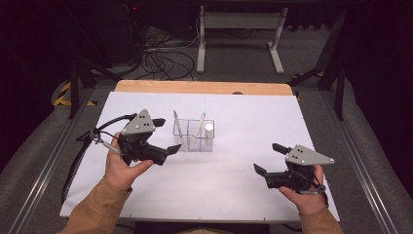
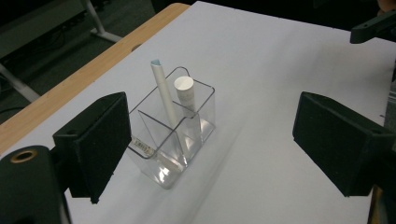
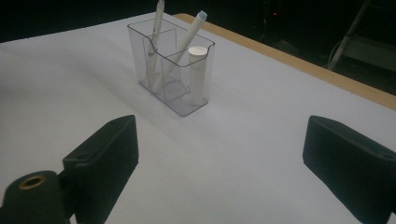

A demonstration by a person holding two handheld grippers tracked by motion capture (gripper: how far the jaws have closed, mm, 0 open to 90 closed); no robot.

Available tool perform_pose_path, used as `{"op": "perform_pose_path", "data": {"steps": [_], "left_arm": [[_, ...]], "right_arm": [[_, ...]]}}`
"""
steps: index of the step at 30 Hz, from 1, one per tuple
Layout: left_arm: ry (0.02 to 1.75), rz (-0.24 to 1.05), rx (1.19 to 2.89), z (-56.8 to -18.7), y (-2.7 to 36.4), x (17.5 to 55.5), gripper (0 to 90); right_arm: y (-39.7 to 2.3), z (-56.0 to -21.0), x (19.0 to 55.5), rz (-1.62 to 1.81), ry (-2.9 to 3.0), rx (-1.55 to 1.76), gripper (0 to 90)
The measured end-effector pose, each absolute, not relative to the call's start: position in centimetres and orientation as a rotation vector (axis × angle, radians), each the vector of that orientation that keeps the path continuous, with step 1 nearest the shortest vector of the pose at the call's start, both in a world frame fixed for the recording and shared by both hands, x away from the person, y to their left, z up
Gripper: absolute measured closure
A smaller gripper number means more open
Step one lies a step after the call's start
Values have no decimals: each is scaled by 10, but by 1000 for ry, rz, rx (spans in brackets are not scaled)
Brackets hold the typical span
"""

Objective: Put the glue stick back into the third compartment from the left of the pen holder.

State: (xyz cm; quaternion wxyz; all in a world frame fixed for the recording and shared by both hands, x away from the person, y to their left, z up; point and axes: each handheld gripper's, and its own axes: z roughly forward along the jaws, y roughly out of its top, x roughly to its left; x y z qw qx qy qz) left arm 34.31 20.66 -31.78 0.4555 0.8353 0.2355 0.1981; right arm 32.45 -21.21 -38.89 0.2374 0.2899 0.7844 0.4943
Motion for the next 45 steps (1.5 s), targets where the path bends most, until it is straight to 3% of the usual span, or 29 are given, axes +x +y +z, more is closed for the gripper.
{"op": "perform_pose_path", "data": {"steps": [10,31,45], "left_arm": [[534,617,1976,-334,220,328,100],[652,541,1847,-385,270,311,85],[682,585,1850,-416,286,304,80]], "right_arm": [[-211,-389,325,1358,2153,787,113],[-210,-391,326,1350,2161,784,113],[-210,-393,326,1349,2162,781,113]]}}
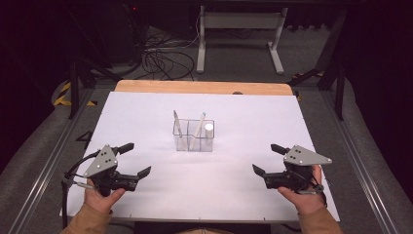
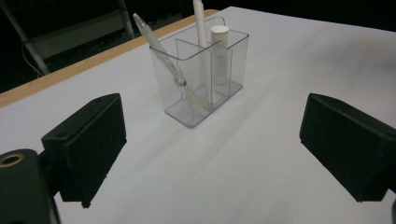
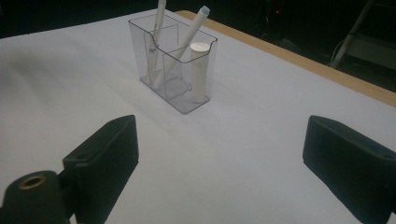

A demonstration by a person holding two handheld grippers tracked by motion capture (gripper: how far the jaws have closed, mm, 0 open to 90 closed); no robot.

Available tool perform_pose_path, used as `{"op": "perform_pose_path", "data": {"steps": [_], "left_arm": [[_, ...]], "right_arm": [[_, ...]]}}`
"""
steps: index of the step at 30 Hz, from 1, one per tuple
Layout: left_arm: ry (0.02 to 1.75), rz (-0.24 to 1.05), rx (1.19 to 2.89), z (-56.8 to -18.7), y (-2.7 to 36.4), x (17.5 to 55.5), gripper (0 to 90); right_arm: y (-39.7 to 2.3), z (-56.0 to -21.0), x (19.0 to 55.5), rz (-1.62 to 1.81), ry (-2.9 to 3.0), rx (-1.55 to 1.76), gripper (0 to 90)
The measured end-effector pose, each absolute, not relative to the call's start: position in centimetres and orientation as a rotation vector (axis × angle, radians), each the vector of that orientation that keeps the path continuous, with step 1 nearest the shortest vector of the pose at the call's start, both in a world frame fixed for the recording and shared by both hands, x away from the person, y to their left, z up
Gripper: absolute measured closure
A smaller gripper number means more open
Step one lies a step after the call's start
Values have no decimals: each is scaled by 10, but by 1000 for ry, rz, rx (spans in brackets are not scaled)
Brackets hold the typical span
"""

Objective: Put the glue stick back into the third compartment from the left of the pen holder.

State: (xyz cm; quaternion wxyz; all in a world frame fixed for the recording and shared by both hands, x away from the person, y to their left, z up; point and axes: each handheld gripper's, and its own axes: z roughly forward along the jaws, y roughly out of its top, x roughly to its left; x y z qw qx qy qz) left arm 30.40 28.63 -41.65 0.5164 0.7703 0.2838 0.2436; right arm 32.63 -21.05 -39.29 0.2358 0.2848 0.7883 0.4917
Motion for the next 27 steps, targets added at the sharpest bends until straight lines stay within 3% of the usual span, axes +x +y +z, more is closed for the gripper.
{"op": "perform_pose_path", "data": {"steps": [6,18,27], "left_arm": [[667,658,1904,-430,287,300,76],[694,570,1867,-436,293,301,59],[697,601,1864,-435,295,300,55]], "right_arm": [[-211,-394,326,1350,2161,783,113],[-210,-398,327,1348,2169,788,113],[-210,-399,328,1342,2173,790,113]]}}
